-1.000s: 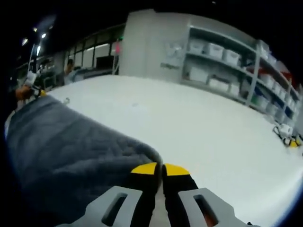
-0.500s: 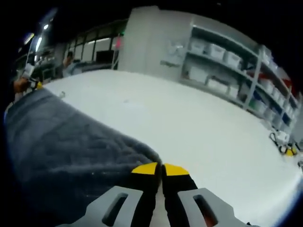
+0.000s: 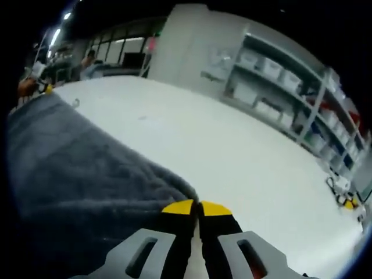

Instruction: Open the folded towel by lifting each exposed corner and separating the folded layers until the towel lies flat within the target outline without major curled edges

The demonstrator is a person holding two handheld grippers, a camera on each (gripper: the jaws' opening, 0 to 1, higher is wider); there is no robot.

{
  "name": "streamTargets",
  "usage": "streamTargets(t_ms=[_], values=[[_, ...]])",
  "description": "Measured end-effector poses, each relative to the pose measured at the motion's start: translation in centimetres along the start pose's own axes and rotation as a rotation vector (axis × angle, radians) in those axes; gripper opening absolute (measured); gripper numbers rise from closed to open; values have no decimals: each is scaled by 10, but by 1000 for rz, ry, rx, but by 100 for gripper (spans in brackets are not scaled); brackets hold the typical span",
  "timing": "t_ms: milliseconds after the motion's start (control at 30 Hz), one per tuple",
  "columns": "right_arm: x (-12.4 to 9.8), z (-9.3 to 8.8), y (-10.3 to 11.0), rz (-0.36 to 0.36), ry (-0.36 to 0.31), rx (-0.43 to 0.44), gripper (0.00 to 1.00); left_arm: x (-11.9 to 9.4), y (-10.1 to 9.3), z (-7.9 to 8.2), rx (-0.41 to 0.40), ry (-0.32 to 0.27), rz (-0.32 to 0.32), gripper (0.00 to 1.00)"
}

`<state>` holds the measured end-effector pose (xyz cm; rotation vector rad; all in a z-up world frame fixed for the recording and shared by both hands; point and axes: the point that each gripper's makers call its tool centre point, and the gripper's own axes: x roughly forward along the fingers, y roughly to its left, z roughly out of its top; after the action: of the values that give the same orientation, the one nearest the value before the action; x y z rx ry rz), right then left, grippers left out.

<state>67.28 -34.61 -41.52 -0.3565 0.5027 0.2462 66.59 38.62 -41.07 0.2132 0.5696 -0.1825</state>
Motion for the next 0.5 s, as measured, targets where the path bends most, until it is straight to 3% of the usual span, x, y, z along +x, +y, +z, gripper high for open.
streamTargets(t_ms=[267, 500], values=[[13, 2, -17, -15, 7, 21, 0, 13, -8, 10, 88, -13, 17, 1], [17, 3, -23, -23, 8, 21, 0, 23, -2, 20, 95, -7, 17, 1]])
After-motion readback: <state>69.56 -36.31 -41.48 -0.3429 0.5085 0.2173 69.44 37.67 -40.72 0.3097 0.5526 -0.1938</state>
